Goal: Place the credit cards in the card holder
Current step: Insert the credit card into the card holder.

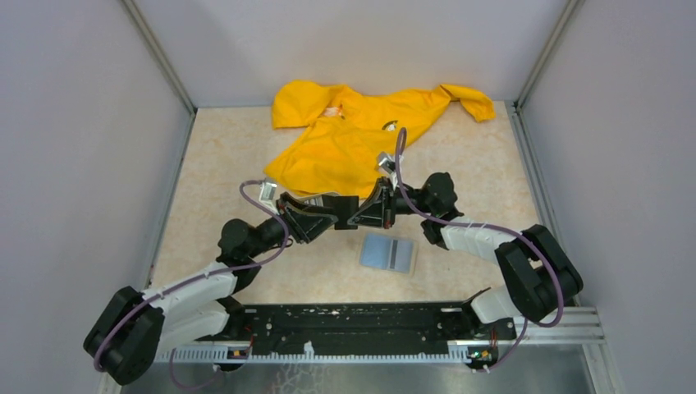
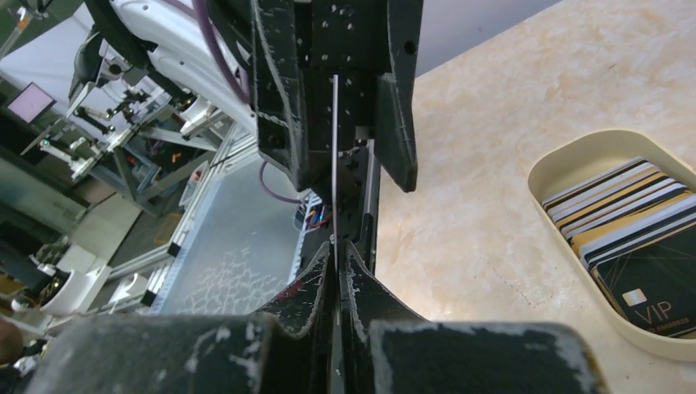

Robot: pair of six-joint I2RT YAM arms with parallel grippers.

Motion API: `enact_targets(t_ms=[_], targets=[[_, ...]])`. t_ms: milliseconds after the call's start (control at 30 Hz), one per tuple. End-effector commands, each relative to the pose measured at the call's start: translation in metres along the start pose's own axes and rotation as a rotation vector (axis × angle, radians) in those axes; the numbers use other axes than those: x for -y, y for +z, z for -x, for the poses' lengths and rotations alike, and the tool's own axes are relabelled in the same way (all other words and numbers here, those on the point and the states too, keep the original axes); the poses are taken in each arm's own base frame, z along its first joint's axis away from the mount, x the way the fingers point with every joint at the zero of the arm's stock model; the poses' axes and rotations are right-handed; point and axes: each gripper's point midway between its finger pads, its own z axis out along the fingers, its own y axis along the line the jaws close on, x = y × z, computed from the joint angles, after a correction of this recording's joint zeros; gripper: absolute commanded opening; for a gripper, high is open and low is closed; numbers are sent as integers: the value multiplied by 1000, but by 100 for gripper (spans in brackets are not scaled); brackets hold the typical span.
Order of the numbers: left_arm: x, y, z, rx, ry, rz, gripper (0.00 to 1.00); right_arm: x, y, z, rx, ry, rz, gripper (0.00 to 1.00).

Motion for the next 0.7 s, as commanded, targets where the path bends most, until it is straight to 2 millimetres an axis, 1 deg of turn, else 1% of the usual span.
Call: enact_targets(t_ms=[0, 100, 133, 167, 300, 400, 433, 467, 500, 567, 600, 667], targets=[[6, 1, 6, -29, 127, -11, 66, -9, 1, 6, -48, -80, 59, 0], [7, -6, 2, -99, 223, 0, 88, -11, -2, -5, -118, -120, 105, 0], [8, -8, 1, -122, 252, 3, 94, -11, -2, -7, -133, -132, 118, 0], [7, -9, 1, -145, 275, 16, 98, -12, -3, -10, -152, -142, 133, 0], [7, -12, -2, -250, 308, 16, 98, -7, -5, -18, -208, -179, 147, 0], [9, -11, -12, -333, 277, -20, 98, -3, -6, -25, -247, -193, 148, 0], [8, -10, -15, -355, 261, -28, 96, -3, -6, -26, -257, -204, 151, 0], [10, -8, -17, -371, 247, -46, 89, -3, -5, -28, -271, -199, 149, 0], [11, -7, -21, -387, 233, -67, 81, -2, -5, -30, -278, -211, 151, 0], [14, -5, -24, -405, 205, -97, 59, 0, -5, -31, -287, -229, 146, 0], [15, -4, -25, -413, 194, -110, 51, 1, -5, -32, -291, -233, 141, 0], [17, -2, -26, -427, 179, -128, 41, 4, -5, -33, -301, -239, 127, 0]])
